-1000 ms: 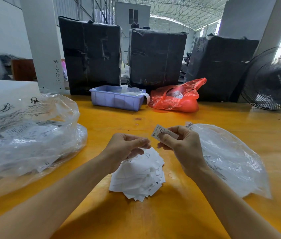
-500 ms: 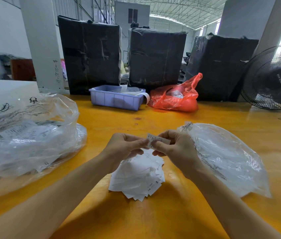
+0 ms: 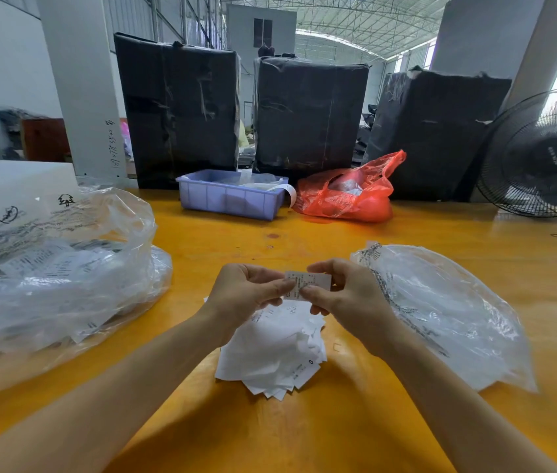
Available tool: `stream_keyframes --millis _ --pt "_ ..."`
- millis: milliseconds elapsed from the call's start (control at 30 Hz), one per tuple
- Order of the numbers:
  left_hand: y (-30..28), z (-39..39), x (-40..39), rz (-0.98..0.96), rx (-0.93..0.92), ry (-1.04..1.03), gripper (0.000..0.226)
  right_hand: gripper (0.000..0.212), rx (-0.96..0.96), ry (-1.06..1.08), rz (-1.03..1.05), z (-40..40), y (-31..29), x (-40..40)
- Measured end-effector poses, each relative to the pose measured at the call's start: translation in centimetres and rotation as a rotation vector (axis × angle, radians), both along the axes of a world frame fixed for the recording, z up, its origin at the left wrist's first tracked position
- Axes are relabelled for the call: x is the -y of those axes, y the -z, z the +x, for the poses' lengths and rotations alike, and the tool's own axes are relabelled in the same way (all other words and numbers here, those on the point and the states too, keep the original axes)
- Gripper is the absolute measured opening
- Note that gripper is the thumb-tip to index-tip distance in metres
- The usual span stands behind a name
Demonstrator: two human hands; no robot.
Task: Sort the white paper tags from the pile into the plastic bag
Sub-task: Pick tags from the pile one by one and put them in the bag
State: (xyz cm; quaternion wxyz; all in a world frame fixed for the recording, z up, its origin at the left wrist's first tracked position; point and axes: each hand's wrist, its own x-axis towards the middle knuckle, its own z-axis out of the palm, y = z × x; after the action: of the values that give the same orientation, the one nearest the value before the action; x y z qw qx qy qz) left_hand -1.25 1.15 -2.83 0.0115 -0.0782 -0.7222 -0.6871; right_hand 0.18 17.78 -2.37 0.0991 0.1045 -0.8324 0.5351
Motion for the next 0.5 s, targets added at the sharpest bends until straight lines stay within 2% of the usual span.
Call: stream_keyframes --millis 200,333,400,500 --pt "0.38 0.11 -0.18 -0.047 -0.066 0.016 0.012 0.021 0.030 -0.074 -0.039 0.28 0.03 0.28" --pt "0.63 0.45 -0.67 -0.039 -0.049 0.078 0.012 0.033 0.061 -0.123 -0.063 0.30 0.08 0.66" --pt "0.57 0.39 -0.77 -0.007 -0.047 0.029 0.012 0.031 0.025 -0.067 -0.094 0.32 0.00 0.58" --pt "0.63 0.26 -0.85 0.053 -0.017 -0.026 0.012 0.016 -0.056 0.027 -0.139 0.31 0.00 0.26"
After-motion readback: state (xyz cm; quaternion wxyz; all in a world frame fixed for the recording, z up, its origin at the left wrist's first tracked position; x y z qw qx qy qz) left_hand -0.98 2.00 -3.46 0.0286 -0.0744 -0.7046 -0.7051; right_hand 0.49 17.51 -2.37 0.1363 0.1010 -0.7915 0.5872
